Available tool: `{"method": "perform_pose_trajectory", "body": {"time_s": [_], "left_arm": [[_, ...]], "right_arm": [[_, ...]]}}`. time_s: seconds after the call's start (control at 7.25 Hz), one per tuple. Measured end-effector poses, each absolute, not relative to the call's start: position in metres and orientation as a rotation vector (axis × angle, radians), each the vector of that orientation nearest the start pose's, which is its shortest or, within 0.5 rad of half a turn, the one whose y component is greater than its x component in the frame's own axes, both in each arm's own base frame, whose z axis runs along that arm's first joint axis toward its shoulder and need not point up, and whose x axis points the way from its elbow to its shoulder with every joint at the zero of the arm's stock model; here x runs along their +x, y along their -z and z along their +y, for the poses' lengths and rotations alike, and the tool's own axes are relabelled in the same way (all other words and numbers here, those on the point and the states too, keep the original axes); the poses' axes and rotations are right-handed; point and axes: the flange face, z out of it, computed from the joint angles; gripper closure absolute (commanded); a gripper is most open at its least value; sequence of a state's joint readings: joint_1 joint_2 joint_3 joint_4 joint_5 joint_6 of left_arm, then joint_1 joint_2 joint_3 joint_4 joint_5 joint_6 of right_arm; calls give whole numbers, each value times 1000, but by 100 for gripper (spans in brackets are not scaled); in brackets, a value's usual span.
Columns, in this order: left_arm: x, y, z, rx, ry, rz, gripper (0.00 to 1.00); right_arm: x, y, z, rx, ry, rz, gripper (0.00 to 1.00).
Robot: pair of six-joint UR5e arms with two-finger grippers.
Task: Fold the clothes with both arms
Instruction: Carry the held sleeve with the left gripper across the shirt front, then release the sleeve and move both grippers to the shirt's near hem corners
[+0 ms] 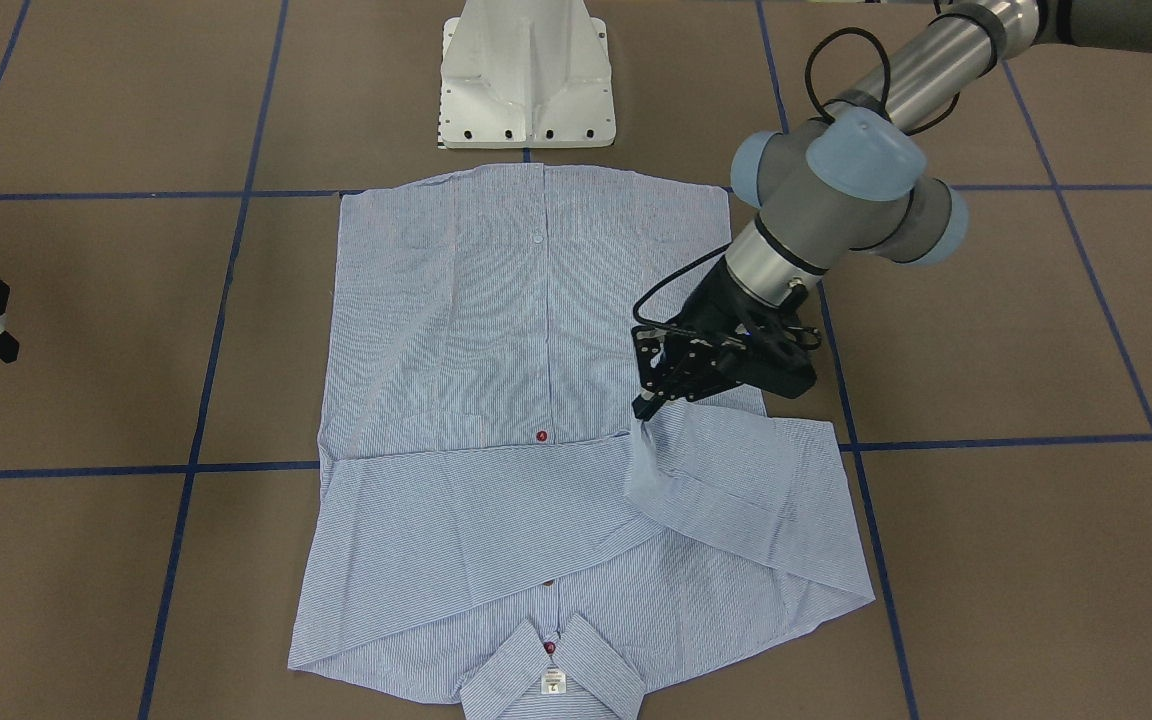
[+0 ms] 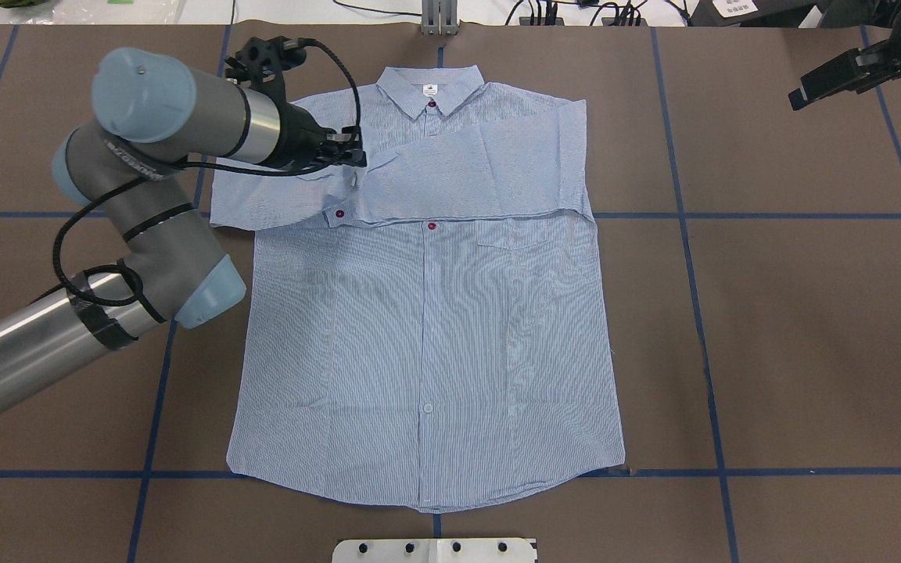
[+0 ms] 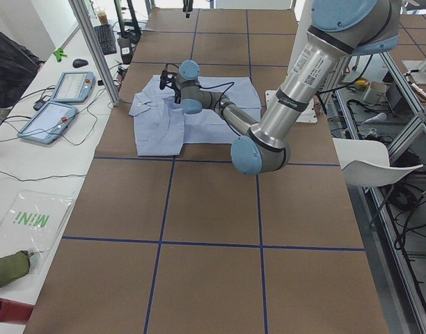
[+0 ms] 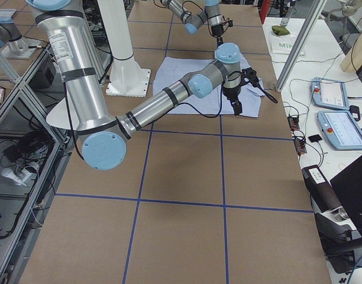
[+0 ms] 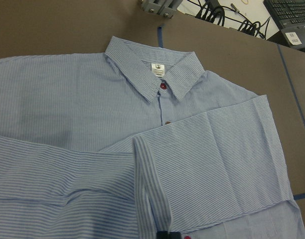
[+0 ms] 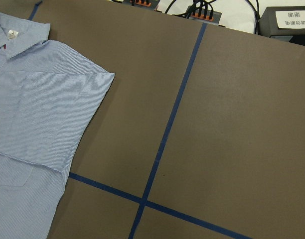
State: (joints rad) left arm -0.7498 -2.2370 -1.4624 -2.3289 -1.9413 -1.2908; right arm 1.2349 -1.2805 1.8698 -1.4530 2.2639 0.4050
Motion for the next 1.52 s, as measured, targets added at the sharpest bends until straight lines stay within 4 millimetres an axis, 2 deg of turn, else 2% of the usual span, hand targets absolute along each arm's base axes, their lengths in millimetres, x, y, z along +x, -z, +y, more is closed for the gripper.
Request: {"method": "perform_pose_trajectory", "body": {"time_s": [0.28,0.41,0.69,0.97,1.1,1.52], "left_arm": [[489,-154,-545,316,221,1280,100],[510,-132,-532,305,251,1280,100],[547,-116,-510,304,304,1274,100],[581,-111,-500,324,330,1246,96],[594,-108,-497,328,332,1238,1],[605,-107,-489,338,318,1229,0]], "right_arm": [[-123,-346,-565,390,179,-860,0],[-123,-347,-565,390,179,-859,0],[-123,-348,-564,388,179,-859,0],[-123,-349,-564,387,178,-859,0],[-123,-350,-563,385,177,-858,0],[-124,-350,-563,384,179,-859,0]]}}
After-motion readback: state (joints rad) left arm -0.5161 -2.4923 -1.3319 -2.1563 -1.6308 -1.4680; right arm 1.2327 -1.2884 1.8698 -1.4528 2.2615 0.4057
